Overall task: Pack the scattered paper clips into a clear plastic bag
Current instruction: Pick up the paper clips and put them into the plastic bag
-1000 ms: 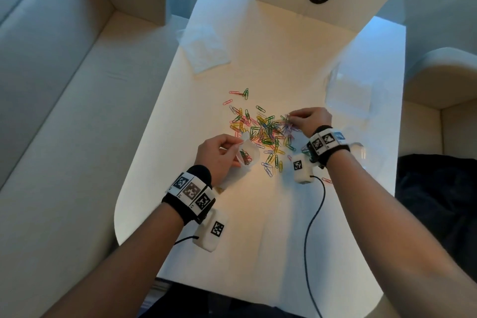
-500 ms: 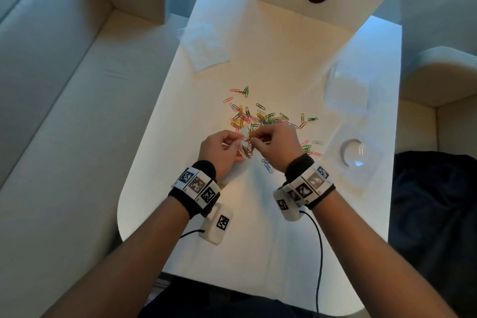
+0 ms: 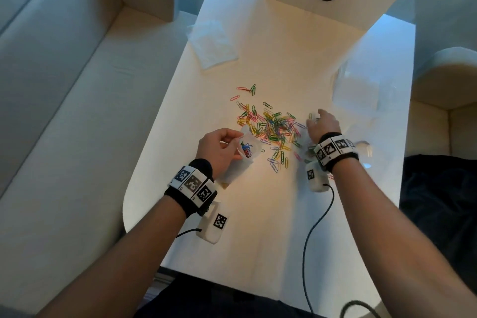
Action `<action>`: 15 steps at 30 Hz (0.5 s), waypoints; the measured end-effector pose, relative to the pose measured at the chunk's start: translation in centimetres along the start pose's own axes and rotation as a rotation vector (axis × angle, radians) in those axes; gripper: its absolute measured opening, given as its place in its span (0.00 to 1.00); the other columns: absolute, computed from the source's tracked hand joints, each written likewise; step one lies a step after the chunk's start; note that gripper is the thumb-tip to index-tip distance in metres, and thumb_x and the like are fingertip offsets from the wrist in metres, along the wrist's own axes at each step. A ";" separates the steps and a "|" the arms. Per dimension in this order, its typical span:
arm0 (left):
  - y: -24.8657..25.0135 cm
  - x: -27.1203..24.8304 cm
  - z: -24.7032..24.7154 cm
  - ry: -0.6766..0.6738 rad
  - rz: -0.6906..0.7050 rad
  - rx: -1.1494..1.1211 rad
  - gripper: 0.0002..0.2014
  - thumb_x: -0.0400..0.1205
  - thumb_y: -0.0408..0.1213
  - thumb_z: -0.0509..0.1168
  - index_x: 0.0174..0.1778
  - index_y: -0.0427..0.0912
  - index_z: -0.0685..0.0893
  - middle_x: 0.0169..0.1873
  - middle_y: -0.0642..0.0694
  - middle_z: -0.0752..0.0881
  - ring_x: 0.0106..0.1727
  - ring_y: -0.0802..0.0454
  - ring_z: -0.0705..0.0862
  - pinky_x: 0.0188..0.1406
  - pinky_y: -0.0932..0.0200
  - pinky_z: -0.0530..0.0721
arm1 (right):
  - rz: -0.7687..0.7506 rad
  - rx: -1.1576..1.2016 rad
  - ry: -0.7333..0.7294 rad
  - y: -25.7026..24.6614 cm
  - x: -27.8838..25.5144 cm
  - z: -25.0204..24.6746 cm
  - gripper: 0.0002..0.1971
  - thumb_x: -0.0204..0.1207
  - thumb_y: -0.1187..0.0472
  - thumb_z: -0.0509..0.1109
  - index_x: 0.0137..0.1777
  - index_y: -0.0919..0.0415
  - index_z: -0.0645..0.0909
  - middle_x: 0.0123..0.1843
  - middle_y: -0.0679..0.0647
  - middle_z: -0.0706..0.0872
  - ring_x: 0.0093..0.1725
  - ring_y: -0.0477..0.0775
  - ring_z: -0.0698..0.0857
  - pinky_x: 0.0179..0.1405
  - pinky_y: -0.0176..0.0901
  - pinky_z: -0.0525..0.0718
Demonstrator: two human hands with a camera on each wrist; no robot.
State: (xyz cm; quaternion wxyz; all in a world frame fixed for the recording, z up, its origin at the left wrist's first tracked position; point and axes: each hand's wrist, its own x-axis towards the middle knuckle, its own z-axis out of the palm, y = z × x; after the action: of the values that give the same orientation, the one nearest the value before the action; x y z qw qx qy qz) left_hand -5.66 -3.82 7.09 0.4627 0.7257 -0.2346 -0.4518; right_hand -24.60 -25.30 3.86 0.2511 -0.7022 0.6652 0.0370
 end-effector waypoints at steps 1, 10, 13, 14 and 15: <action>0.0 -0.1 0.0 0.001 -0.006 -0.003 0.06 0.83 0.30 0.67 0.52 0.41 0.89 0.46 0.41 0.88 0.46 0.50 0.92 0.44 0.53 0.92 | 0.021 -0.027 -0.038 0.3 0.7 0.7 0.25 0.84 0.56 0.61 0.78 0.65 0.67 0.77 0.66 0.71 0.74 0.66 0.73 0.74 0.54 0.71; 0.1 -0.6 0.4 0.001 0.006 0.007 0.07 0.84 0.31 0.67 0.55 0.38 0.88 0.45 0.47 0.87 0.45 0.58 0.89 0.36 0.68 0.89 | -0.348 -0.174 -0.126 -3.0 -0.5 4.7 0.27 0.76 0.53 0.72 0.74 0.55 0.73 0.68 0.59 0.76 0.68 0.63 0.77 0.69 0.58 0.79; 0.1 -0.6 0.1 0.004 0.020 0.038 0.07 0.84 0.32 0.67 0.56 0.39 0.88 0.45 0.46 0.87 0.44 0.60 0.89 0.35 0.71 0.87 | -0.475 -0.216 -0.043 -3.2 -0.8 5.0 0.15 0.76 0.64 0.70 0.63 0.57 0.85 0.56 0.56 0.84 0.57 0.61 0.84 0.60 0.50 0.84; 0.0 -0.6 0.0 0.004 0.023 0.050 0.08 0.84 0.32 0.67 0.56 0.39 0.88 0.46 0.46 0.87 0.43 0.62 0.88 0.34 0.72 0.86 | -0.482 -0.214 -0.029 -3.3 -0.7 4.9 0.14 0.76 0.66 0.69 0.60 0.57 0.87 0.54 0.56 0.86 0.55 0.60 0.85 0.59 0.48 0.84; 0.0 -0.6 0.0 0.002 0.023 0.059 0.07 0.84 0.32 0.67 0.56 0.40 0.88 0.46 0.46 0.87 0.42 0.63 0.88 0.34 0.73 0.85 | -0.474 -0.204 -0.028 -3.3 -0.7 4.6 0.13 0.76 0.67 0.69 0.58 0.58 0.88 0.55 0.56 0.87 0.55 0.60 0.85 0.60 0.47 0.84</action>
State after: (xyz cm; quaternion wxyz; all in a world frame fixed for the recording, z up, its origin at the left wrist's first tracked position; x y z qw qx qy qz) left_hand -5.92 -3.33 7.35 0.4466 0.7366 -0.2559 -0.4387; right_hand -20.25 -22.79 1.09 0.1897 -0.8596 0.4713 0.0538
